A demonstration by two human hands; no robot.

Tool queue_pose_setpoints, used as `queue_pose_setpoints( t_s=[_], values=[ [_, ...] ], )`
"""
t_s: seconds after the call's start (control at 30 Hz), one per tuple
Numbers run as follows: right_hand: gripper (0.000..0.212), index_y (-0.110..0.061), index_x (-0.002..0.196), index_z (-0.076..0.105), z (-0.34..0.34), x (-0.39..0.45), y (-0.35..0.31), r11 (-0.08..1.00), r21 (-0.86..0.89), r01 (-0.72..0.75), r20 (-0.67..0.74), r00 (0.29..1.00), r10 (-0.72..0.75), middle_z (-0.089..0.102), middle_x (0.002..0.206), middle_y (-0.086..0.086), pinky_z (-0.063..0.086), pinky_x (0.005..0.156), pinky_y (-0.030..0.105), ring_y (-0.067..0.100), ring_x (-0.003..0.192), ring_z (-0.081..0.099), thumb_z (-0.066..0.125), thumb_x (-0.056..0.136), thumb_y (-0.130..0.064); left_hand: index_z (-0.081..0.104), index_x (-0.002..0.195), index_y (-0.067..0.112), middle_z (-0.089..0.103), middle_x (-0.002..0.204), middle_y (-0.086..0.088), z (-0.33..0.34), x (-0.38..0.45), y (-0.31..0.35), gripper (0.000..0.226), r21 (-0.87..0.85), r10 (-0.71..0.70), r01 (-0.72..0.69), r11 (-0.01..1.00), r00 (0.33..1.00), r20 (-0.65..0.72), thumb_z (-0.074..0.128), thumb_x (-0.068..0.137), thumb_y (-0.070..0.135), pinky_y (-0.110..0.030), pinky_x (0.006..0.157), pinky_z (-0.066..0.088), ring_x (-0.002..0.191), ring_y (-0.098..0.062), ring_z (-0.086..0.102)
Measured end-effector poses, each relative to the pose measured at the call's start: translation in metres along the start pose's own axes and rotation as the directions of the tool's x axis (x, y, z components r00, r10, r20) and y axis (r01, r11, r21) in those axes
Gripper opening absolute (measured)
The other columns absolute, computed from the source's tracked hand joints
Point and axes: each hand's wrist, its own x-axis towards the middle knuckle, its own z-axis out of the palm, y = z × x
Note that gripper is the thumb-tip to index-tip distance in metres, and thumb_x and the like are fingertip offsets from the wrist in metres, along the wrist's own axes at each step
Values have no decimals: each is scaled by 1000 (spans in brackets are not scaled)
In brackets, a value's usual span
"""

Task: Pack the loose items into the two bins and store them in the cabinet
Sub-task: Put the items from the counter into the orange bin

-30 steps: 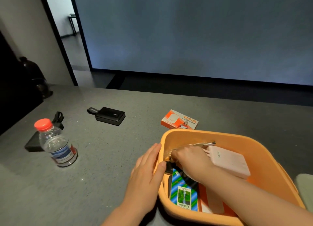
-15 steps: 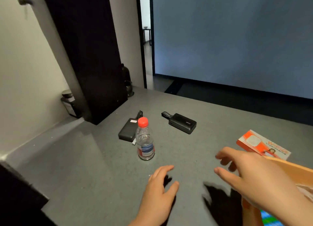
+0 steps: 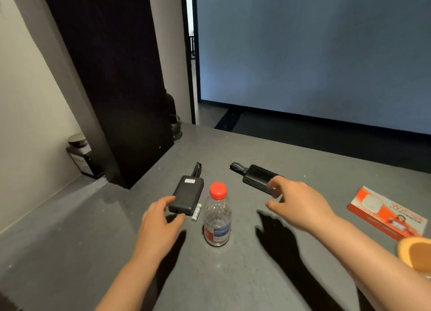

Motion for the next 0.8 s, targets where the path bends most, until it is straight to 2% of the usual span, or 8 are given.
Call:
queue_pose_setpoints(
  t_s=[0.1,0.23,0.3,0.4,0.5,0.63,0.73,0.8],
  values=[
    [53,-26,132,42,21,42,4,999,-43,-15,22,1000,16,57,125,-1,50,85,35,23,111,55,62,84,-34,49,131,23,53,126,-1,12,35,10,55,131,7,-10,991,1000,25,69,80,31,-37,95,39,118,-24,45],
    [64,-21,138,37,48,94,16,994,-107,-18,51,998,23,47,133,4,44,94,36,26,122,44,64,81,-30,41,136,25,47,135,-3,33,73,15,69,323,-34,2,946,995,93,66,77,49,-37,98,36,123,-25,40],
    [67,-22,140,35,56,115,23,992,-126,-22,66,997,31,44,135,3,41,100,37,25,127,39,64,81,-35,36,139,25,42,137,-3,43,86,15,76,394,-64,4,919,988,139,63,75,57,-35,100,34,124,-25,38],
    [75,-23,146,28,69,137,35,989,-142,-47,109,992,62,41,140,2,37,105,38,25,131,36,62,83,-46,31,139,29,44,132,-4,54,98,11,83,445,-66,2,896,989,129,65,70,61,-34,96,35,119,-25,38],
    [83,-21,150,19,80,149,44,987,-135,-85,124,987,102,39,143,4,36,106,38,26,131,37,59,85,-53,25,140,33,46,126,-5,63,102,5,88,416,-96,51,908,991,88,67,67,58,-34,92,36,116,-25,39],
    [74,-16,131,43,80,152,42,982,-89,-168,68,982,174,50,126,4,44,91,34,24,118,45,70,75,-57,36,138,32,50,116,-4,66,101,-1,85,312,-83,72,947,996,20,72,62,48,-35,87,39,111,-26,41],
    [76,-15,118,50,78,136,38,972,-65,-224,86,970,229,49,116,3,45,84,34,23,113,47,77,62,-60,43,133,31,51,104,-1,62,94,-1,84,190,-61,60,980,998,-5,79,58,38,-35,79,40,107,-25,39],
    [77,-16,112,52,78,117,39,972,-77,-221,106,968,228,49,110,1,46,79,33,22,107,49,78,55,-62,44,133,31,50,104,-2,55,84,1,85,85,-65,72,994,994,-88,83,57,30,-35,79,39,109,-26,38]
  ],
)
